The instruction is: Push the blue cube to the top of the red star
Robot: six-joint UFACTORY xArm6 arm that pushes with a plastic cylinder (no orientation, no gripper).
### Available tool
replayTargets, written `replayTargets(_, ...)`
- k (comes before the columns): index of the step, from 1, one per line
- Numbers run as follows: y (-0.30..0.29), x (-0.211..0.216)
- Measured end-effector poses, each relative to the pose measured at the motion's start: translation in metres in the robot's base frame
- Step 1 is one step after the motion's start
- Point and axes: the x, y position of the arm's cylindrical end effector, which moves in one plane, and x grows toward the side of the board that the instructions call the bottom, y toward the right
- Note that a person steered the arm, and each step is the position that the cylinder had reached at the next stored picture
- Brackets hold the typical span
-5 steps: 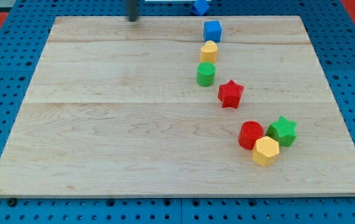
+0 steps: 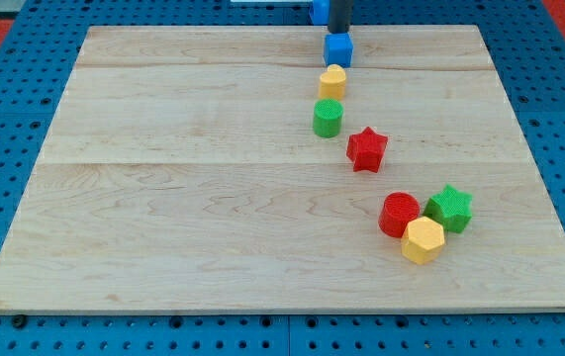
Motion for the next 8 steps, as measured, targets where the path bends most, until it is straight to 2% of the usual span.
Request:
replayTargets(1,-0.033,0.039)
replayTargets(2,-0.006,0.053)
replayTargets(3,-0.005,0.003)
replayTargets(4,0.026,-0.017)
replayTargets(8,0.002,0.101)
